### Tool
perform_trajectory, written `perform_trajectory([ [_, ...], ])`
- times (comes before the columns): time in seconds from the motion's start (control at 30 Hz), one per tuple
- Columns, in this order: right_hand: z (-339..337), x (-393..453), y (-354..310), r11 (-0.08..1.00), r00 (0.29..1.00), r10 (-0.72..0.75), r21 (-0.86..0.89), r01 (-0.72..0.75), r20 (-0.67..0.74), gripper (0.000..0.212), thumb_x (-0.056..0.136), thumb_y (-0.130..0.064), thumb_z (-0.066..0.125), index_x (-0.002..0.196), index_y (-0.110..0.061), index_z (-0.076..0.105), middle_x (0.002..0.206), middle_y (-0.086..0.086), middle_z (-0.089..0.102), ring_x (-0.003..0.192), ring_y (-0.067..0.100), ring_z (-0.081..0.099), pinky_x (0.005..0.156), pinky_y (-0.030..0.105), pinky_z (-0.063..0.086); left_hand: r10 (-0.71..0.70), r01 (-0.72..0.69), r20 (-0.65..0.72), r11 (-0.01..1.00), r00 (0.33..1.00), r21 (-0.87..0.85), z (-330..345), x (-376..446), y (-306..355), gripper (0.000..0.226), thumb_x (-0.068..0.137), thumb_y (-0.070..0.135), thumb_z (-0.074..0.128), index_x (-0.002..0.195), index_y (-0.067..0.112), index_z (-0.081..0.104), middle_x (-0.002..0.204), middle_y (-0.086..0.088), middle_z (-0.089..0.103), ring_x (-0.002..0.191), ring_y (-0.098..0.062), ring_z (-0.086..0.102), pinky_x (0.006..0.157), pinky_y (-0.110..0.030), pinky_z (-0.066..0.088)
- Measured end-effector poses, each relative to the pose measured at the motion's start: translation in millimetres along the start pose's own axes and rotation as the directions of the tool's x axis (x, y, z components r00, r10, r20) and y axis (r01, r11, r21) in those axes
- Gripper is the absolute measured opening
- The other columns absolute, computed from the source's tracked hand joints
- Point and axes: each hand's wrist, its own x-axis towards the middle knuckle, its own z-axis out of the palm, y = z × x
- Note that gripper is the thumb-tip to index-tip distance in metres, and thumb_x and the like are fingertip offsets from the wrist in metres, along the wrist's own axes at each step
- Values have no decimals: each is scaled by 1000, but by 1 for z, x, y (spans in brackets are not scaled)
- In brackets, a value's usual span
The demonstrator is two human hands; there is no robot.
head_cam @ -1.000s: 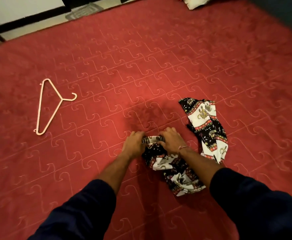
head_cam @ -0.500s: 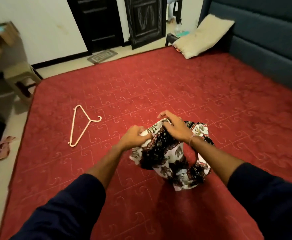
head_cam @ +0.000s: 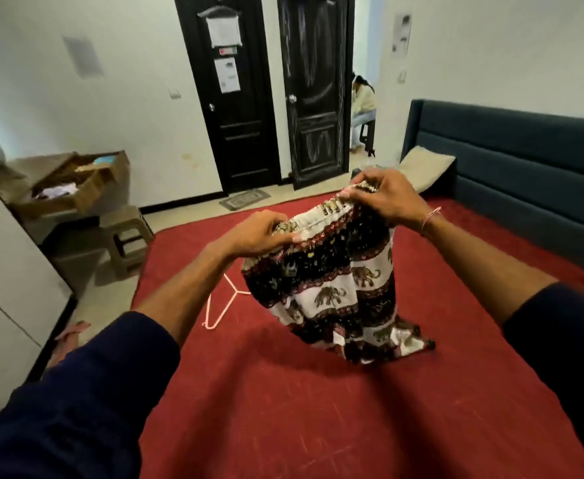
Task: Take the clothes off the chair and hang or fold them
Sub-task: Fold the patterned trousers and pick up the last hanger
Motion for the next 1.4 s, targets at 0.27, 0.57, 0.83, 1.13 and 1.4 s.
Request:
perform_trajectory([
  [0.27, -30, 11, -134, 941, 951, -304, -139, 309, 53, 20, 95, -24, 68, 99, -16, 51, 89, -5, 61, 79, -9, 57, 70, 8, 43, 137, 3, -323, 916, 937, 400, -146, -76, 41, 52, 83, 70, 56, 93, 21, 67, 77, 7, 62, 70, -13, 57, 65, -32, 48],
  [0.57, -47, 20, -214, 881, 862, -354, -180, 437, 362, 27, 95, -6, 62, 114, -25, 59, 119, -7, 62, 111, 12, 61, 100, 42, 51, 106, 12, -224, 882, 969, 470, -236, -141, 70, 59, 78, 65, 59, 95, 10, 71, 87, -5, 69, 73, -14, 58, 63, -31, 44],
  [0.83, -69, 33, -272, 849, 801, -276, -255, 462, 532, 46, 93, 7, 55, 113, -30, 74, 115, -20, 65, 106, 8, 62, 94, 38, 56, 134, 25, -294, 878, 946, 478, -275, -171, 98, 50, 79, 60, 60, 98, 15, 69, 92, 0, 69, 84, -21, 65, 71, -31, 46],
  [1.13, -67, 49, -311, 724, 756, -156, -447, 525, 636, 69, 92, 3, 55, 112, -63, 58, 121, -8, 62, 98, 19, 63, 80, 46, 58, 162, 45, -264, 772, 951, 635, -305, -173, 125, 19, 95, 23, 64, 112, 16, 61, 115, -3, 66, 103, -22, 60, 86, -41, 51],
  [1.4, -70, 44, -319, 622, 809, -304, -539, 568, 503, 33, 107, -26, 41, 137, -25, 56, 119, 0, 57, 100, 17, 53, 84, 31, 40, 136, 41, -269, 826, 954, 563, -319, -169, 121, 9, 92, 22, 69, 98, 15, 68, 92, 5, 65, 87, -12, 60, 75, -29, 46],
])
